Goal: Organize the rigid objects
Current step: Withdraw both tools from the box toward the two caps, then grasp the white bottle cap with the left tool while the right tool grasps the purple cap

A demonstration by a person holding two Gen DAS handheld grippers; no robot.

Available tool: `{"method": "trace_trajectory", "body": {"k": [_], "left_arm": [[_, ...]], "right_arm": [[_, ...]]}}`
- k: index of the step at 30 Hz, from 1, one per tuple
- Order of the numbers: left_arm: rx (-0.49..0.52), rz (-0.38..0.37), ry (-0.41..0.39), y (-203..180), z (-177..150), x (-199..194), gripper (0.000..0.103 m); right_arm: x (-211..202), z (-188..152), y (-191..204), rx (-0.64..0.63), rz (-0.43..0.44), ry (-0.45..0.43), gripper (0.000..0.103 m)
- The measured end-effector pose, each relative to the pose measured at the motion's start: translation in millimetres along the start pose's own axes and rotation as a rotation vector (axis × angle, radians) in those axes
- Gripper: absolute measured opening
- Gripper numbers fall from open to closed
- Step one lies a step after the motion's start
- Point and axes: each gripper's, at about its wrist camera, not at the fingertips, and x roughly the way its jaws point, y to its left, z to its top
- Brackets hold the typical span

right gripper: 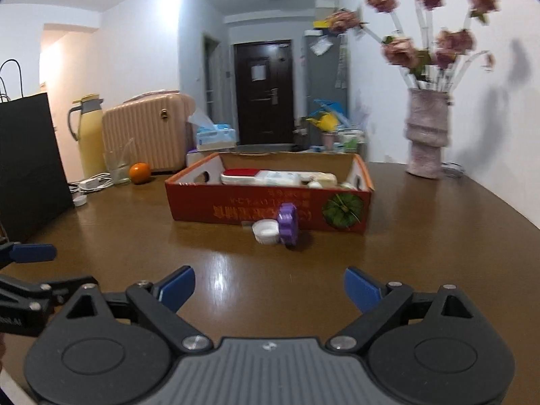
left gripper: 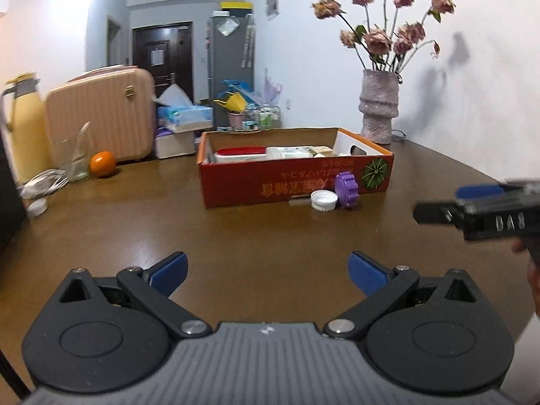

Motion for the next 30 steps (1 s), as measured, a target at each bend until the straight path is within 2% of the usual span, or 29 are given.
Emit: {"method": "trace_trajectory", "body": {"k": [4, 7, 10, 13, 14, 16, 17, 18, 19, 24, 28, 30], "left_arm": [[0.071, -0.014, 0.006, -6, 18, 42, 0.103], [0.121, -0.023, 0.018, -11, 30, 71, 0.103], [0.161, -0.069, 0.035, -15, 40, 102, 0.103], [0.214, -0.084, 0.057, -23, 49, 135, 0.101], [0.216, -0.090, 0.072, -24, 51, 146, 0.096], [0.205, -0.110, 0.113, -26, 57, 168, 0.089], [0.196, -0.127, 0.133, -27, 59, 177, 0.085], [0.188, -0.140, 0.152, -28, 60, 186, 0.081], [0.182, -0.155, 0.172, -30, 61, 194, 0.080], [0.148, -0.219, 0.231, -43, 62, 222, 0.071], [0.155, -0.201, 0.222, -57, 64, 233, 0.064], [0.162, -0.230, 0.223, -61, 66, 233, 0.041]], "right_arm": [[45, 31, -21, 0.014, 0.065, 0.032, 0.094], [85, 47, -36, 0.022, 0.052, 0.058, 0.094], [122, 55, -45, 0.049, 0.068, 0.091, 0.093], [154, 59, -52, 0.096, 0.107, 0.131, 0.087], [164, 60, -53, 0.106, 0.117, 0.138, 0.079], [180, 60, -54, 0.114, 0.123, 0.153, 0.071], [185, 59, -55, 0.113, 0.127, 0.169, 0.052], [190, 58, -56, 0.102, 0.141, 0.187, 0.025], [193, 56, -58, 0.095, 0.157, 0.201, 0.016], [184, 46, -84, 0.138, 0.145, 0.172, 0.015], [173, 41, -102, 0.161, 0.124, 0.158, 0.015], [170, 39, -108, 0.170, 0.124, 0.156, 0.015]]}}
